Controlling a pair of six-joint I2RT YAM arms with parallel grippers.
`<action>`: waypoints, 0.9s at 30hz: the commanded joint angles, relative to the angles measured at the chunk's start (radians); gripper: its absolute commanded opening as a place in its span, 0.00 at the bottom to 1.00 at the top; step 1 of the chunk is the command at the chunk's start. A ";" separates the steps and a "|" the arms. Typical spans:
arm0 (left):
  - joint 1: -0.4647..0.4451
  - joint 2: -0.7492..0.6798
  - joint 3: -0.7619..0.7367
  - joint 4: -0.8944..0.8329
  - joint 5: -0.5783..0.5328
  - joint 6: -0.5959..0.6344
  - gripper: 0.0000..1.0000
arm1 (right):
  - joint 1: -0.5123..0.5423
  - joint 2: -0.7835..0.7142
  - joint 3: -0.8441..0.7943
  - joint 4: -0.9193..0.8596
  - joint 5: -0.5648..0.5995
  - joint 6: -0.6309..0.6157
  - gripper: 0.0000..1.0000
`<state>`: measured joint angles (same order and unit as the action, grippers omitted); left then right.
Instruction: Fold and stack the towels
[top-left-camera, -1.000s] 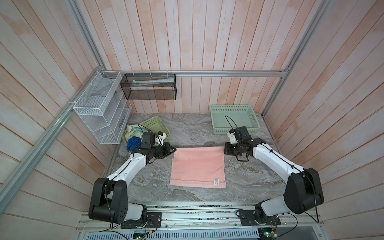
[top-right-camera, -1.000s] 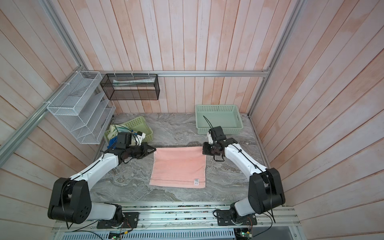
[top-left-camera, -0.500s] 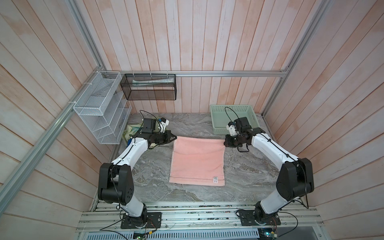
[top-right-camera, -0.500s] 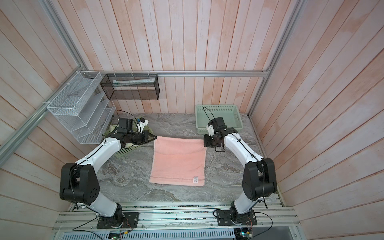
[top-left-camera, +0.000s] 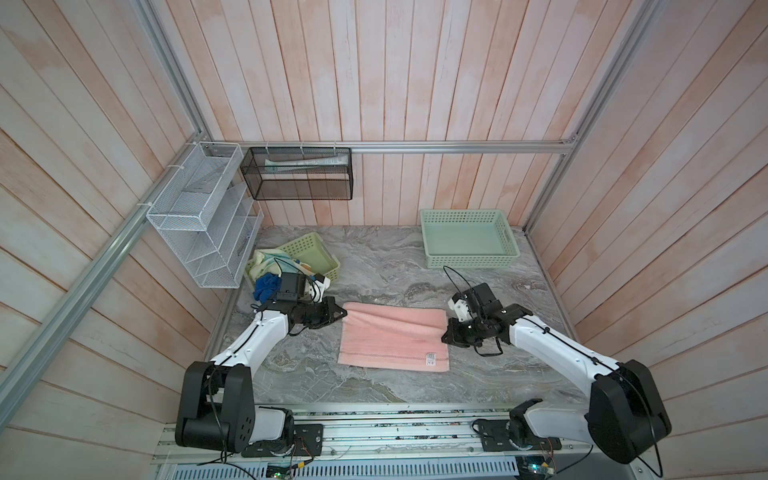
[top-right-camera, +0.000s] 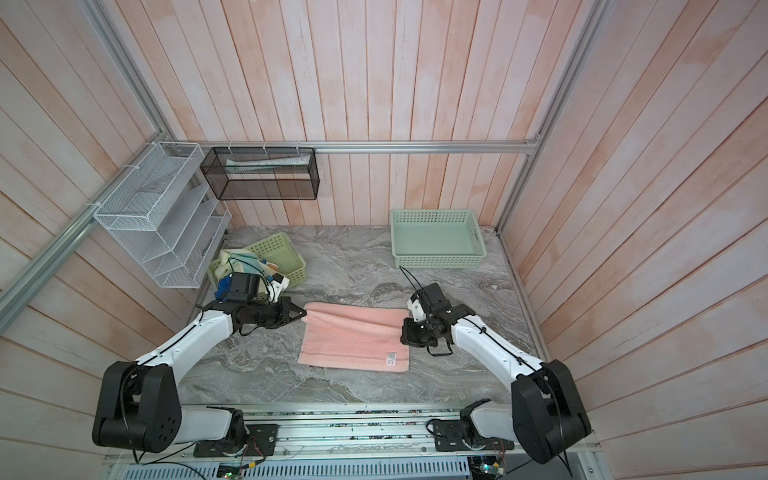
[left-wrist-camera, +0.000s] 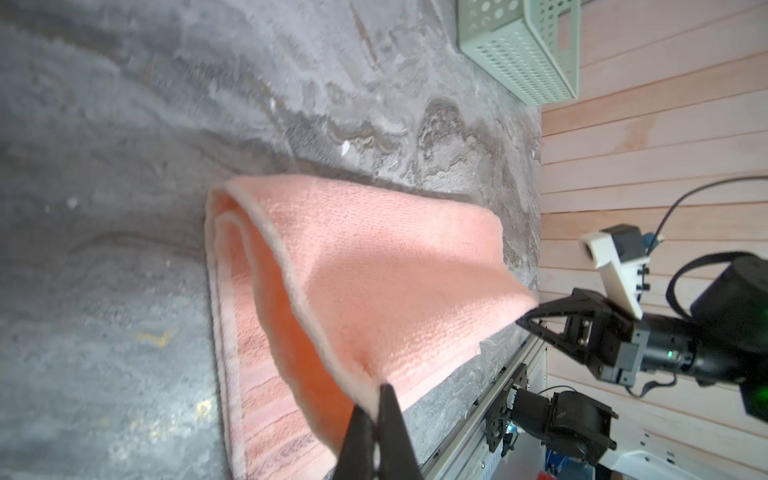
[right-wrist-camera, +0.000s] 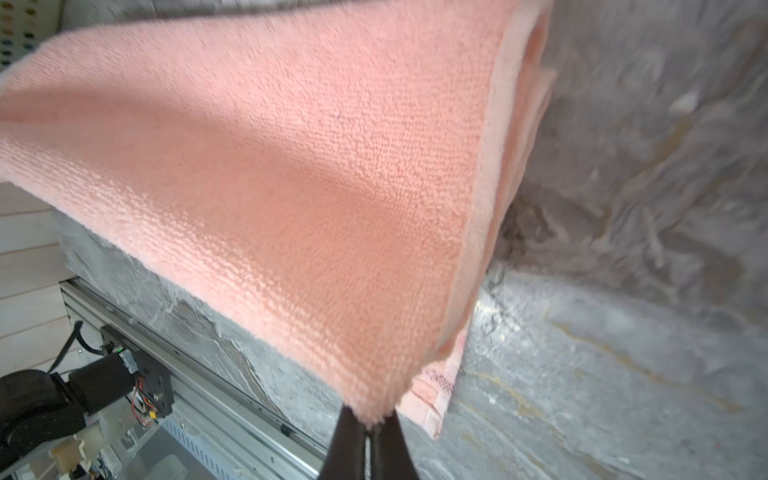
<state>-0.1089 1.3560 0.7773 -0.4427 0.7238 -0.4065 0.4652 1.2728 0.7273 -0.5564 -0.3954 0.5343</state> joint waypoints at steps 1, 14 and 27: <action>0.008 -0.015 -0.055 -0.028 -0.030 -0.084 0.00 | 0.007 -0.036 -0.067 0.071 -0.032 0.108 0.00; 0.006 -0.046 -0.090 -0.076 -0.086 -0.132 0.00 | 0.012 -0.011 -0.009 0.014 0.019 0.057 0.00; -0.006 -0.147 -0.162 -0.150 -0.113 -0.238 0.00 | 0.018 -0.158 -0.089 -0.054 -0.007 0.102 0.00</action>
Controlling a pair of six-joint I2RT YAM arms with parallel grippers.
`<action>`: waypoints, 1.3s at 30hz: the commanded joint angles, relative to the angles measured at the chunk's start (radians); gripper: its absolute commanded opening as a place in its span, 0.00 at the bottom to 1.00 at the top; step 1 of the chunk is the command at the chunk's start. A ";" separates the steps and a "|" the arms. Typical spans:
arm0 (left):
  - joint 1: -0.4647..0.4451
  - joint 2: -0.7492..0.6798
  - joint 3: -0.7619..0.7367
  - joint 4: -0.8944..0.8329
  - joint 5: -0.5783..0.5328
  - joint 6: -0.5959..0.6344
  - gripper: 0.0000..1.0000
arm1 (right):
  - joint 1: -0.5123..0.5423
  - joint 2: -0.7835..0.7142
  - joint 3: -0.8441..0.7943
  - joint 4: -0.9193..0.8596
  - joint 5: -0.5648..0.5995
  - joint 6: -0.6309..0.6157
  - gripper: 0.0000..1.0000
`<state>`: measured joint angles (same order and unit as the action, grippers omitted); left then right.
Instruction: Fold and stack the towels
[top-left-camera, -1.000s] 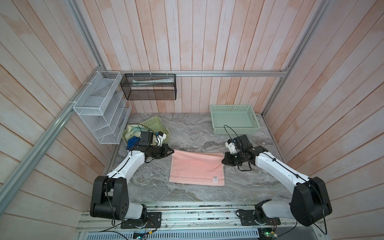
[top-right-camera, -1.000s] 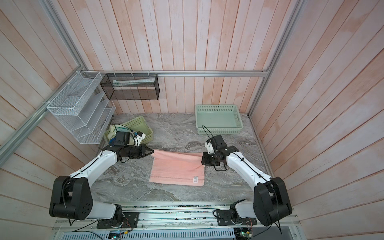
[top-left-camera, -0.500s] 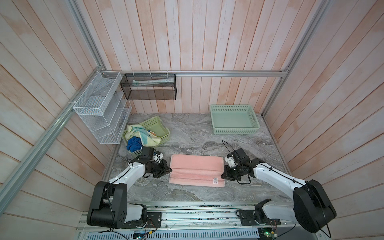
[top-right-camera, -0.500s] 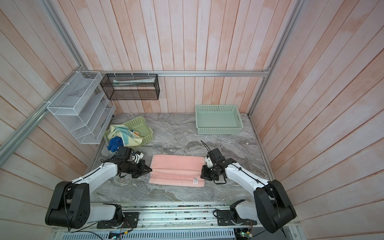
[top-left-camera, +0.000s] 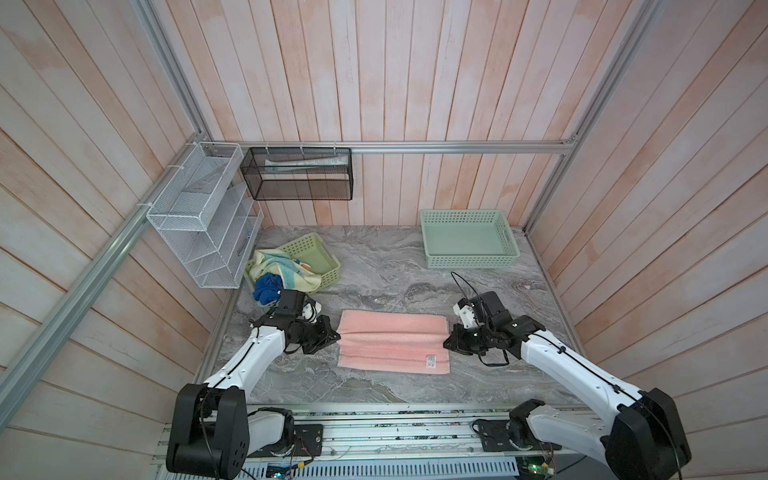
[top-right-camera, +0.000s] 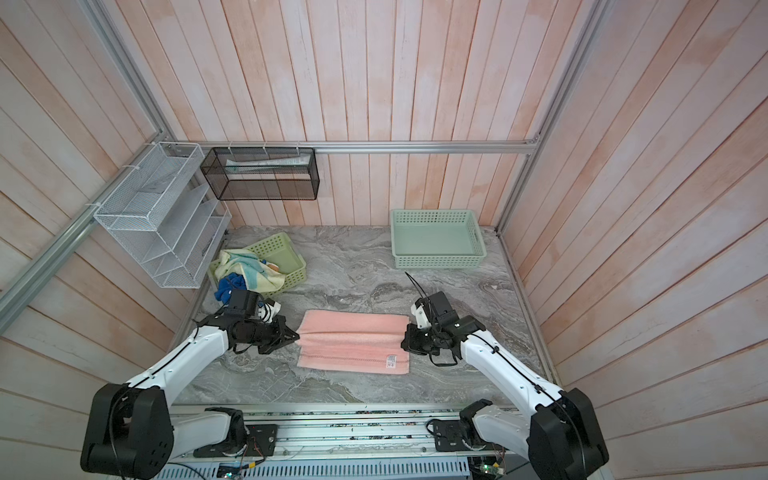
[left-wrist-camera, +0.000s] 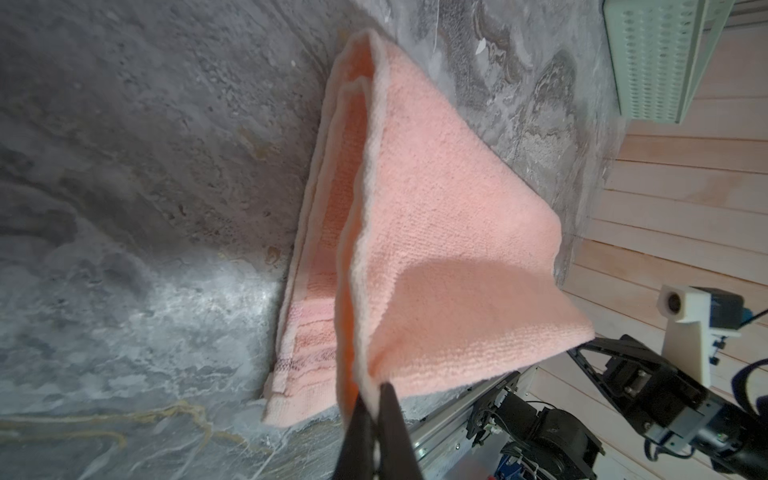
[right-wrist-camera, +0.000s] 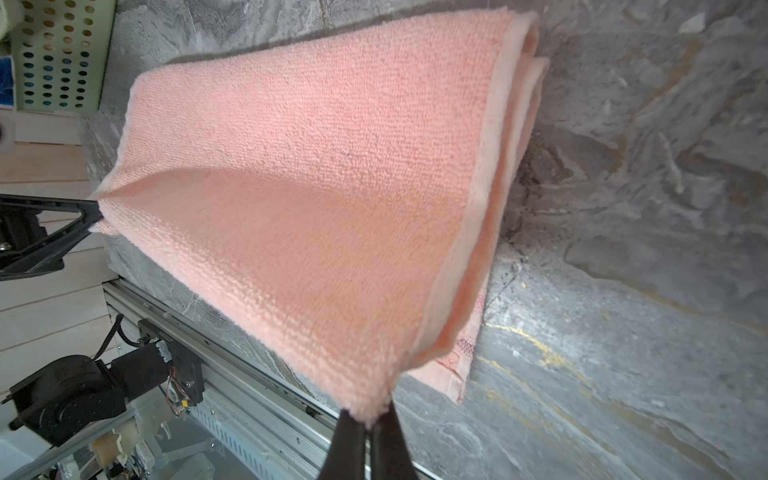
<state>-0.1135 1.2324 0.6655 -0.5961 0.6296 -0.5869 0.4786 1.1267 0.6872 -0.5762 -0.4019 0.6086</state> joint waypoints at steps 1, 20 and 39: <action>-0.004 -0.030 -0.073 0.030 -0.010 -0.079 0.00 | 0.006 -0.013 -0.072 -0.017 -0.012 0.036 0.00; -0.168 -0.018 0.053 0.014 -0.248 -0.088 0.37 | 0.023 0.054 0.043 -0.028 0.071 0.058 0.36; -0.264 0.049 -0.039 -0.024 -0.363 -0.053 0.43 | 0.106 0.137 -0.060 -0.004 0.167 0.080 0.41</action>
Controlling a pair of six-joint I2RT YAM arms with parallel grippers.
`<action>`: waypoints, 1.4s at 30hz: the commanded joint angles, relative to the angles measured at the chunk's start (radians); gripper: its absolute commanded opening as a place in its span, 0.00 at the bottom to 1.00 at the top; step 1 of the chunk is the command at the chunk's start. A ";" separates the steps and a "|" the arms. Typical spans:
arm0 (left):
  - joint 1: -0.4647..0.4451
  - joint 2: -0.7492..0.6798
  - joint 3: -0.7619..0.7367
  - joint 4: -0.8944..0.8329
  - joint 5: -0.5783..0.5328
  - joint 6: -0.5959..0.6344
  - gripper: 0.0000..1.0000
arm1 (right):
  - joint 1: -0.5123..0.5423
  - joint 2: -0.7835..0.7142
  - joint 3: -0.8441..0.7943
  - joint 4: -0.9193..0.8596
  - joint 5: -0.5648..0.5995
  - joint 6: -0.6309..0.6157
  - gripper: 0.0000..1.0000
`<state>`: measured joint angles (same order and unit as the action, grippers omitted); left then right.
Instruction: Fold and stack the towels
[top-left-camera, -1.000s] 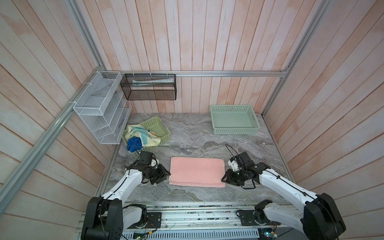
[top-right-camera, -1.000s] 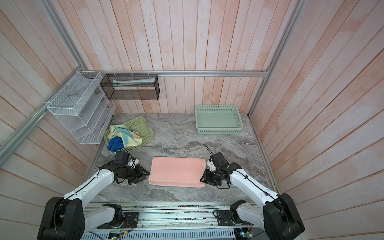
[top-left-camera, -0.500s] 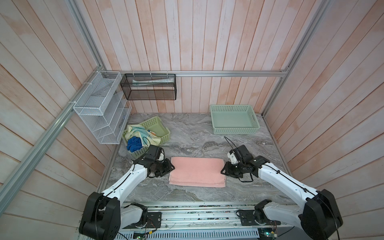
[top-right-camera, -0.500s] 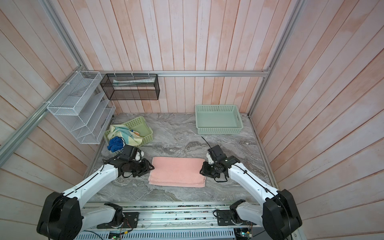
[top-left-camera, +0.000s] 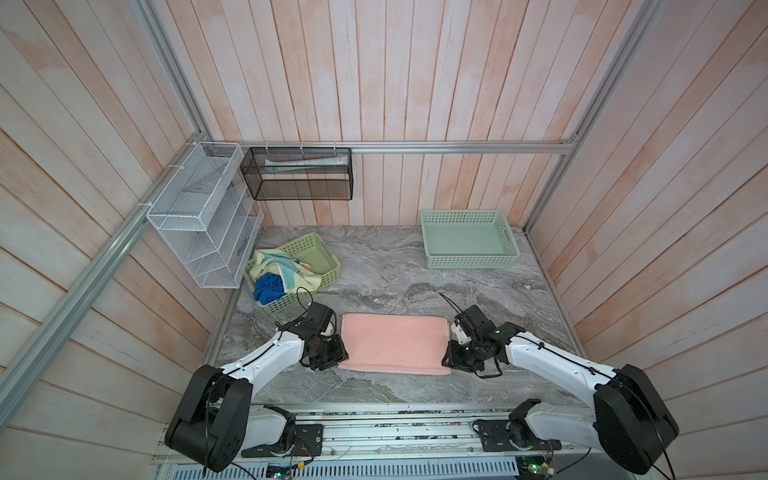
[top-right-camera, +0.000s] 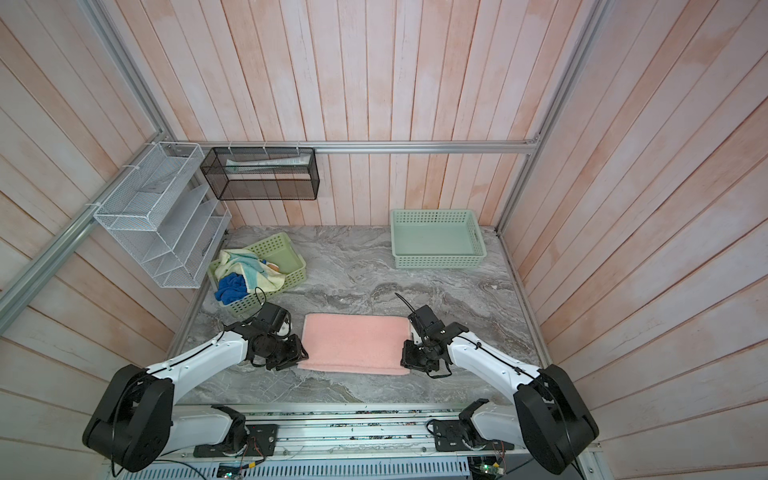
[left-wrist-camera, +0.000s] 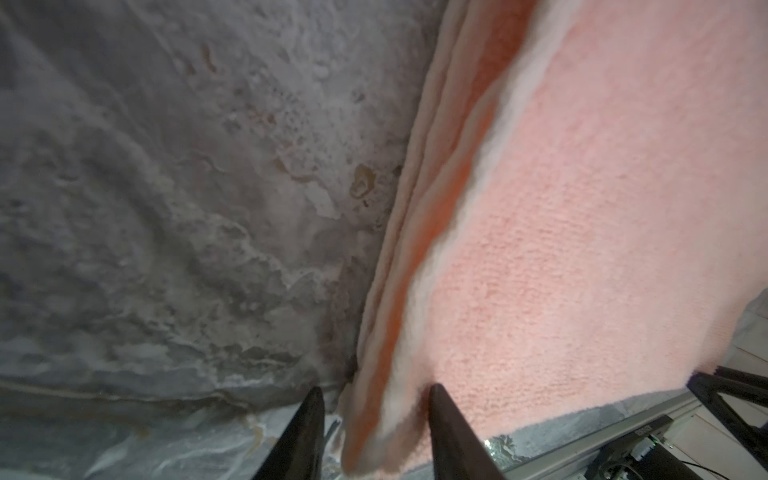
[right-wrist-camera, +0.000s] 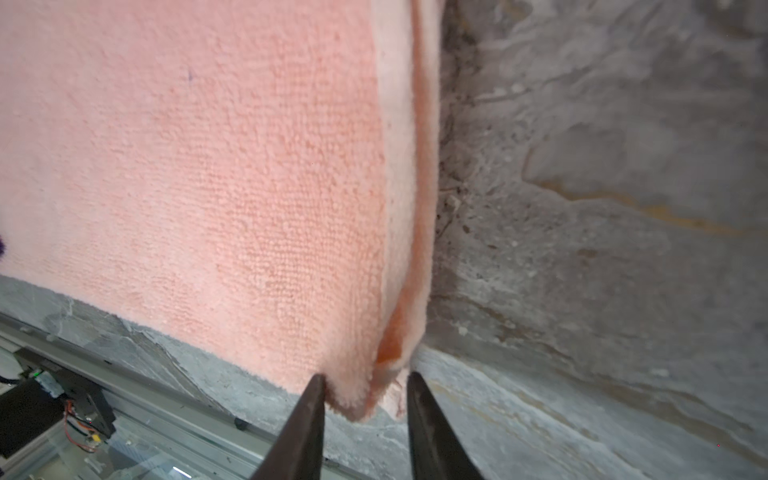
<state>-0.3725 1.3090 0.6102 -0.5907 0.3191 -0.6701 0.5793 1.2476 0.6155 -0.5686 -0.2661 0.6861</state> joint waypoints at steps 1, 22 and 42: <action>-0.005 -0.043 0.032 -0.053 -0.073 0.033 0.43 | 0.005 0.020 0.026 -0.021 0.033 0.000 0.42; -0.313 0.274 0.334 0.122 -0.043 -0.016 0.46 | -0.079 0.201 0.125 0.094 0.006 0.000 0.69; -0.186 0.246 0.307 0.152 -0.028 0.028 0.46 | -0.036 0.448 0.602 0.014 0.146 -0.216 0.00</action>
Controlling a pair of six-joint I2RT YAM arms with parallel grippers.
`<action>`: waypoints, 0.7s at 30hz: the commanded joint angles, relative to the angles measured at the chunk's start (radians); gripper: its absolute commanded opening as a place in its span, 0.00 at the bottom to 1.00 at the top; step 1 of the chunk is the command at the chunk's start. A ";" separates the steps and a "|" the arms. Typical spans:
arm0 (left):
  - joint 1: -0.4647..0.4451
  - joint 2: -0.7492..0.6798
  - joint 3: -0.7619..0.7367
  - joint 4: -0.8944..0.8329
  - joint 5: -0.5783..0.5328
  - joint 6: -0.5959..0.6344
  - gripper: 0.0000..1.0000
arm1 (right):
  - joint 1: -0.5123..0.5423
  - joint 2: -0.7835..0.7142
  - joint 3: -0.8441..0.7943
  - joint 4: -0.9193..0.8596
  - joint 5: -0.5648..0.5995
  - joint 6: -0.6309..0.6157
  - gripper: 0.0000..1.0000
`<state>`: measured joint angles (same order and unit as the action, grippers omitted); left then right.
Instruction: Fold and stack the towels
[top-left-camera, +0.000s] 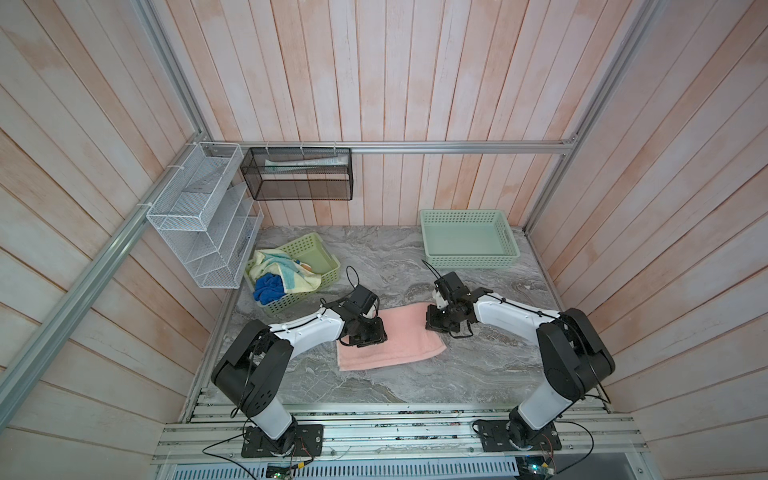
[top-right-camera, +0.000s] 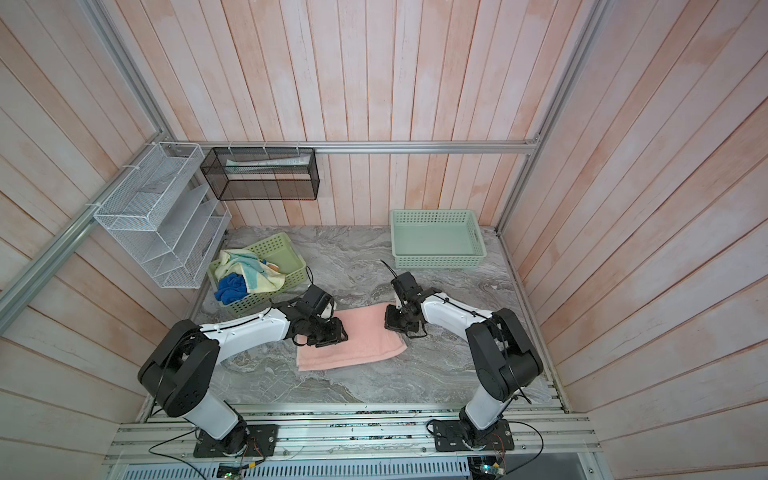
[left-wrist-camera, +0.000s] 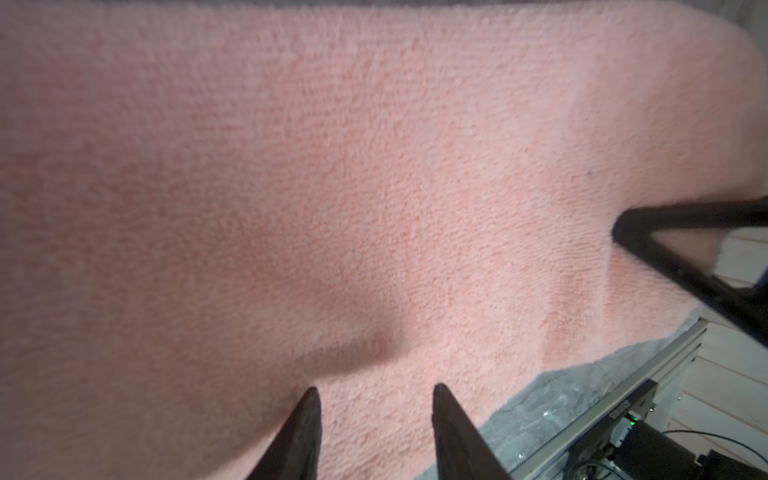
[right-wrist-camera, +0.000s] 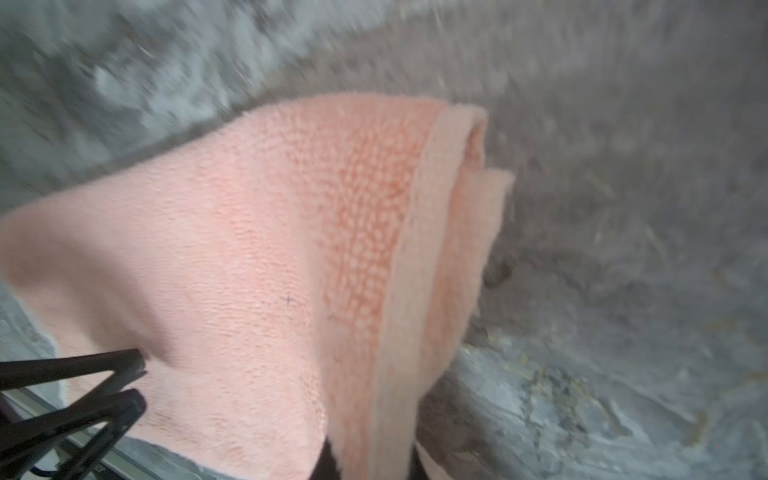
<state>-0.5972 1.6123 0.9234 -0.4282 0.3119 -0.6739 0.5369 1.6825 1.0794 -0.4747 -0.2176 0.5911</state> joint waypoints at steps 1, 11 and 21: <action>0.056 -0.071 -0.006 -0.015 -0.028 0.039 0.46 | 0.003 0.032 0.209 -0.113 0.123 -0.157 0.00; 0.159 -0.080 0.009 -0.008 -0.034 0.084 0.46 | -0.176 0.390 0.953 -0.262 0.172 -0.373 0.00; 0.167 0.000 0.012 0.010 0.010 0.077 0.46 | -0.330 0.934 1.607 -0.560 -0.079 -0.382 0.00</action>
<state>-0.4347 1.5997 0.9237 -0.4297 0.3073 -0.6060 0.1783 2.5687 2.6110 -0.8467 -0.2058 0.2344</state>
